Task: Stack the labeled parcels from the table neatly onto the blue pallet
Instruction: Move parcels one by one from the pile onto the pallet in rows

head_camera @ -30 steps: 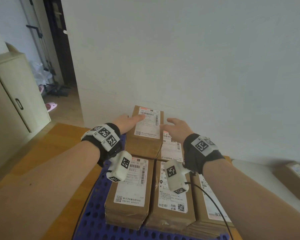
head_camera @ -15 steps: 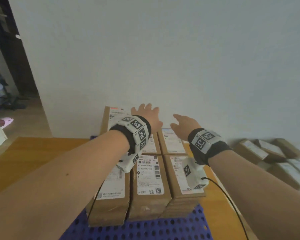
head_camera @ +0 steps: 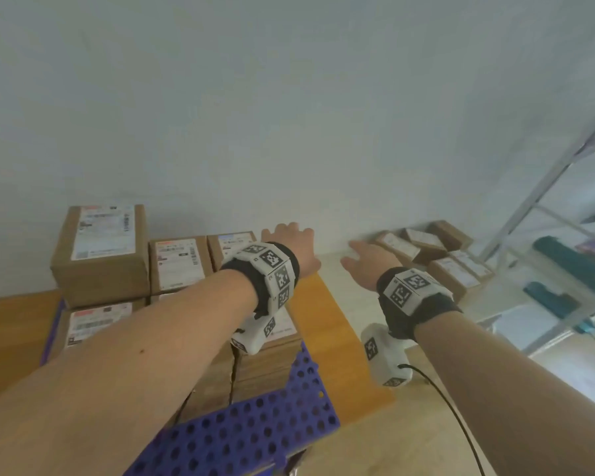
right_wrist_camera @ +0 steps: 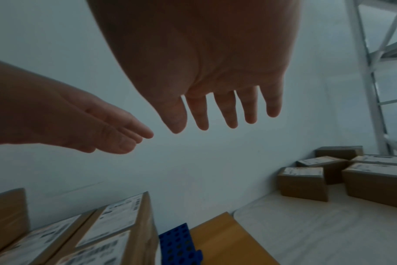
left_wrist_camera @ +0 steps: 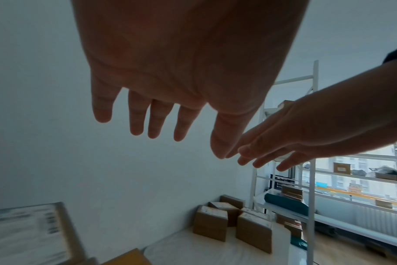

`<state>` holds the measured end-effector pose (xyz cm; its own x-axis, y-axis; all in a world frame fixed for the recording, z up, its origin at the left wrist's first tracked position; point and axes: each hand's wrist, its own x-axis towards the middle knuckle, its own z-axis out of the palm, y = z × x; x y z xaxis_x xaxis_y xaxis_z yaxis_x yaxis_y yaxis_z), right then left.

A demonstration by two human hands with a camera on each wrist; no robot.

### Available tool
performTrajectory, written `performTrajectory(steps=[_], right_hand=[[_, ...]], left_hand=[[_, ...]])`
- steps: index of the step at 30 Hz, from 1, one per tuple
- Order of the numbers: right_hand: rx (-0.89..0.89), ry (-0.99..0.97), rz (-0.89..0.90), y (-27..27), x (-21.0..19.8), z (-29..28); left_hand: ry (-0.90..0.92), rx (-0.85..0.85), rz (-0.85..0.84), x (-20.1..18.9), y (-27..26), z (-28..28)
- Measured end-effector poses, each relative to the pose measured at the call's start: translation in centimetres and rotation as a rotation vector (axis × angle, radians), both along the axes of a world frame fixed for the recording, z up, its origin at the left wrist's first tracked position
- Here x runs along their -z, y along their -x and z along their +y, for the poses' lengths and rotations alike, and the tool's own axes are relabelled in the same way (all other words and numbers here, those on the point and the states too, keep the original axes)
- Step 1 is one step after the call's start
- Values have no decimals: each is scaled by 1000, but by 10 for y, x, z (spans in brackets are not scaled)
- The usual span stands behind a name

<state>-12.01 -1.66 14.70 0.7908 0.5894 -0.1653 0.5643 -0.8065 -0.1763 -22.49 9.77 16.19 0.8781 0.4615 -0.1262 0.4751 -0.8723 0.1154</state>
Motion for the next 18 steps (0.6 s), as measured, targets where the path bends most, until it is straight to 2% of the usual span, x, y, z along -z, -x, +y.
performTrajectory(steps=[8,18], right_hand=[[66,-85,0,-68,1,-106],[73,-81,29,-186,18,-239]], left_hand=[[-14,69,9,5,-86,-108],[29,132,18,23,-219,-245]])
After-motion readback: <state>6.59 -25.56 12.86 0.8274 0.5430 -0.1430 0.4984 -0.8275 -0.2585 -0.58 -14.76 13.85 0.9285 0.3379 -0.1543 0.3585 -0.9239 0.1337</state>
